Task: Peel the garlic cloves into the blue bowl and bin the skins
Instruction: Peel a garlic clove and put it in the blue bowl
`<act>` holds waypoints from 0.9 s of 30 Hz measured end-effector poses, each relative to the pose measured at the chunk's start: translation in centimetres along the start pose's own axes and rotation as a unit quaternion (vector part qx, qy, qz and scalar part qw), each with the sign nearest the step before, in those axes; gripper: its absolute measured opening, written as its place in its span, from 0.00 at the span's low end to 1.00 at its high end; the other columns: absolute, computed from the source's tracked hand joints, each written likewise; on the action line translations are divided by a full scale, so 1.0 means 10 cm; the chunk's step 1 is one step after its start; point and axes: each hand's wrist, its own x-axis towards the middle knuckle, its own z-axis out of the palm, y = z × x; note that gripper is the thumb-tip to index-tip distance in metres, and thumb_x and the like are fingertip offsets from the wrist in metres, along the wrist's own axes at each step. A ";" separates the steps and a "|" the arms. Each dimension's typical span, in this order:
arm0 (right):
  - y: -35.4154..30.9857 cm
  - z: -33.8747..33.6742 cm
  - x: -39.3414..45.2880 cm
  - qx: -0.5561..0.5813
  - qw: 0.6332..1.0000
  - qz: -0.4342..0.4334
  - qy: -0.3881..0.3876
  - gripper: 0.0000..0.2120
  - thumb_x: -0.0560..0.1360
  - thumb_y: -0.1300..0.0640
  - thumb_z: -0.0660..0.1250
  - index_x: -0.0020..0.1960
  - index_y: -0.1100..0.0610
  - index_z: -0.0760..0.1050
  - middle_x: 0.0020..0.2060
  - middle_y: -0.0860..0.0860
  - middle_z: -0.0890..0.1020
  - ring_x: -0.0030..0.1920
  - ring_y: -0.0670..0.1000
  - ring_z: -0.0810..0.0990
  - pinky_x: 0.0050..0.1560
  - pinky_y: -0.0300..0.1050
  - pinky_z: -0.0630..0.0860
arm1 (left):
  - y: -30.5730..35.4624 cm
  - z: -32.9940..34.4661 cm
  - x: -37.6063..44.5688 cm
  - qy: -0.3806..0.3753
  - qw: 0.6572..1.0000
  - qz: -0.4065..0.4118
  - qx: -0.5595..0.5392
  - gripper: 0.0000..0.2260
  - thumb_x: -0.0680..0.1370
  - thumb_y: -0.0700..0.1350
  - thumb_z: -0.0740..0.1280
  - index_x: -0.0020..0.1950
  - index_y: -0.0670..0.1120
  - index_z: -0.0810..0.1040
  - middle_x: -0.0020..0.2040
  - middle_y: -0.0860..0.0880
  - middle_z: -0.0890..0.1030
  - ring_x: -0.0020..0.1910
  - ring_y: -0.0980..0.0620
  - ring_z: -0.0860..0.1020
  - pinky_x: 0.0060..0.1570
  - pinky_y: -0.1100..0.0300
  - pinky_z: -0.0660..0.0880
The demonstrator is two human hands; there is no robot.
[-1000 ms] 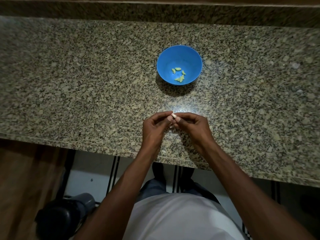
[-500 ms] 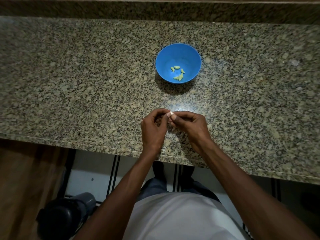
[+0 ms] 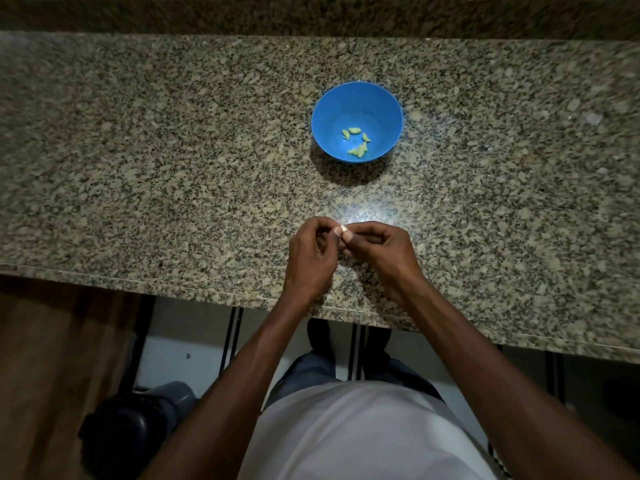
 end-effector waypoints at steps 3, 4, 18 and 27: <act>0.00 -0.04 0.03 0.014 0.998 0.049 -0.030 0.13 0.76 0.63 0.76 0.60 0.62 0.84 0.46 0.61 0.87 0.44 0.53 0.87 0.50 0.49 0.85 | -0.12 0.04 0.02 -0.049 0.998 0.013 0.039 0.03 0.86 0.48 0.63 0.57 0.50 0.75 0.52 0.51 0.79 0.49 0.55 0.80 0.44 0.59 0.78; 0.00 -0.06 0.04 0.008 0.998 0.056 -0.042 0.13 0.77 0.63 0.76 0.61 0.60 0.84 0.46 0.59 0.87 0.43 0.52 0.86 0.50 0.49 0.84 | -0.16 0.05 0.02 -0.068 0.996 0.018 0.050 0.04 0.86 0.49 0.61 0.57 0.50 0.73 0.52 0.51 0.78 0.50 0.53 0.79 0.45 0.58 0.76; -0.04 -0.19 0.15 0.122 0.986 0.117 -0.013 0.11 0.81 0.68 0.68 0.62 0.60 0.82 0.55 0.57 0.88 0.55 0.54 0.87 0.59 0.49 0.84 | -0.19 -0.04 -0.12 -0.080 0.995 0.028 0.052 0.01 0.82 0.40 0.68 0.52 0.44 0.80 0.46 0.51 0.81 0.43 0.58 0.78 0.42 0.70 0.73; -0.09 -0.22 0.13 0.010 0.996 0.077 -0.042 0.11 0.80 0.67 0.71 0.61 0.65 0.82 0.53 0.58 0.88 0.53 0.56 0.87 0.54 0.48 0.84 | -0.25 -0.11 -0.10 -0.018 0.998 -0.049 0.041 0.09 0.78 0.37 0.72 0.50 0.50 0.88 0.45 0.57 0.87 0.43 0.61 0.84 0.46 0.62 0.83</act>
